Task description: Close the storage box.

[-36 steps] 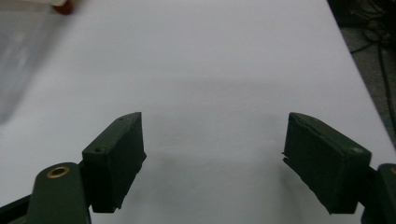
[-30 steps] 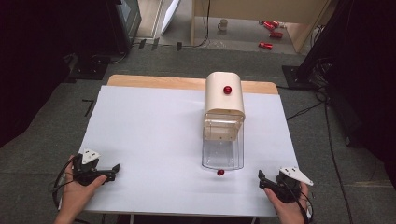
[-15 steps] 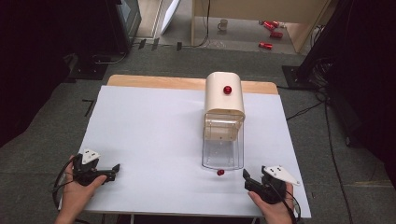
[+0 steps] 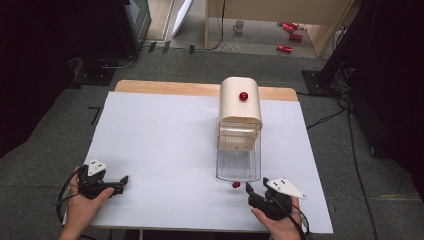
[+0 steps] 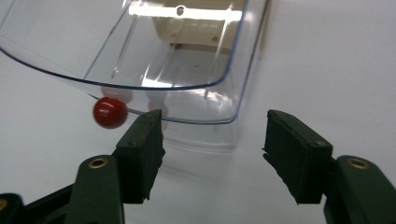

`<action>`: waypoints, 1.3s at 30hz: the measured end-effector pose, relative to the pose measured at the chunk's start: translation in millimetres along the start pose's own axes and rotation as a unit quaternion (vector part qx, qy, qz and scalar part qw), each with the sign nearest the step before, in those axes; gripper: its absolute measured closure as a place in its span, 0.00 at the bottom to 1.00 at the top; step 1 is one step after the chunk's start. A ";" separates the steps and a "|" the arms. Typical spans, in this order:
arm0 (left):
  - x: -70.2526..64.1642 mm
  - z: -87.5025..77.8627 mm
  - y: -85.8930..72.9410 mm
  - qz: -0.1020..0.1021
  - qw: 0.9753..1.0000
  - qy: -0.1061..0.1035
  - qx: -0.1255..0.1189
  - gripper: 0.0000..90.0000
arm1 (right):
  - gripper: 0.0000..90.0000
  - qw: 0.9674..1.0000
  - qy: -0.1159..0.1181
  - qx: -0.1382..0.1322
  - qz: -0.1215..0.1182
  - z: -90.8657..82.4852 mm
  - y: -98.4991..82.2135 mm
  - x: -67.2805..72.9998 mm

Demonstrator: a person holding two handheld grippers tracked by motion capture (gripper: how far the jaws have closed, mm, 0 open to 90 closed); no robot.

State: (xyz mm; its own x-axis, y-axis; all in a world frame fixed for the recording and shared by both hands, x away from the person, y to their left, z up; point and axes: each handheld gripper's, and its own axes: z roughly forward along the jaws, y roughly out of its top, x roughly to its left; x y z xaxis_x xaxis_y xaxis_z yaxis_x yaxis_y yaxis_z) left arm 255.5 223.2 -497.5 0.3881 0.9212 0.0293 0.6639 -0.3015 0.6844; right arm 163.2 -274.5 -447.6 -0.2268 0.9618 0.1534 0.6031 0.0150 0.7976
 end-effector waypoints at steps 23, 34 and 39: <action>0.0 -0.2 -0.2 -0.001 1.000 0.000 0.000 0.00 | 0.62 0.999 0.034 -0.001 -0.006 -8.0 -7.1 22.7; -0.3 -0.5 -0.5 0.000 1.000 0.001 -0.001 0.00 | 0.69 0.998 0.055 0.003 -0.009 1.6 -6.5 35.8; -0.3 -0.5 -0.5 -0.001 1.000 0.000 -0.001 0.00 | 0.75 0.999 0.051 0.002 -0.005 6.8 -5.4 38.6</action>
State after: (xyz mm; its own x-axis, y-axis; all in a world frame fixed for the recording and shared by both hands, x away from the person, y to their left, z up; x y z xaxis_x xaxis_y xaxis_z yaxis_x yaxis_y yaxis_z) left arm 254.8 223.2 -497.5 0.3865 0.9218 0.0290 0.6634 -0.2997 0.6856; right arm 156.4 -235.5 -449.9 -0.3097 0.9286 0.2045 0.6035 0.0259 0.7969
